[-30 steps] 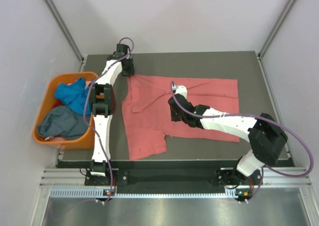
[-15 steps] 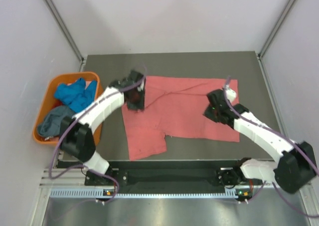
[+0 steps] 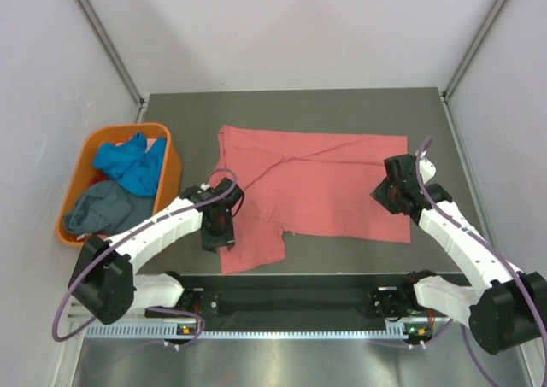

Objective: Fold and stack the t-shirts
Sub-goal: Fold the tshirt

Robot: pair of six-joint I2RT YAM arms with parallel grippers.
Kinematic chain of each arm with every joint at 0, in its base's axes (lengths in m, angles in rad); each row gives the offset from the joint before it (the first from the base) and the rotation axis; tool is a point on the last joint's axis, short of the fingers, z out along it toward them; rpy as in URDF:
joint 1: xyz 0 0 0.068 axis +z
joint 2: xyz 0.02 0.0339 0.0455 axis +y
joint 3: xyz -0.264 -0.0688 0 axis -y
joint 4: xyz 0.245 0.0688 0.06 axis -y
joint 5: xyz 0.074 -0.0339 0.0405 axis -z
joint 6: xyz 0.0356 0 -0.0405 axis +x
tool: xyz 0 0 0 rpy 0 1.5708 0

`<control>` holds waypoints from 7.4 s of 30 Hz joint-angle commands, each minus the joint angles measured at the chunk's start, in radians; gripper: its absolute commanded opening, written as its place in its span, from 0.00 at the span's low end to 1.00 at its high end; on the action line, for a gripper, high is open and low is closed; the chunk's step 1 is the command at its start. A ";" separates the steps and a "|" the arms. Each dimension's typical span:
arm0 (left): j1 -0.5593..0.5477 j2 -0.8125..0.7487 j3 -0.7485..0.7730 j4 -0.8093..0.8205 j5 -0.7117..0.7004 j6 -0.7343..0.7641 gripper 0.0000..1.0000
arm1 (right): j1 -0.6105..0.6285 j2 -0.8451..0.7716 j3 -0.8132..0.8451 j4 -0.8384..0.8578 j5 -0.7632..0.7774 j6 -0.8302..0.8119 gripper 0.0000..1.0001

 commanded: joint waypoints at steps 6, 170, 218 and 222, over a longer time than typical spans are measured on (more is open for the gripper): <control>-0.005 -0.099 -0.160 0.044 0.075 -0.183 0.48 | -0.051 0.013 -0.029 0.034 -0.040 -0.059 0.35; 0.405 1.070 1.331 0.246 0.055 0.316 0.00 | -0.346 0.782 0.482 0.208 0.203 -0.306 0.00; 0.406 1.093 1.330 0.449 0.285 0.422 0.00 | -0.327 0.651 0.408 0.241 0.064 -0.321 0.28; 0.406 1.100 1.328 0.506 0.349 0.437 0.00 | -0.318 0.663 0.345 0.316 0.006 -0.326 0.26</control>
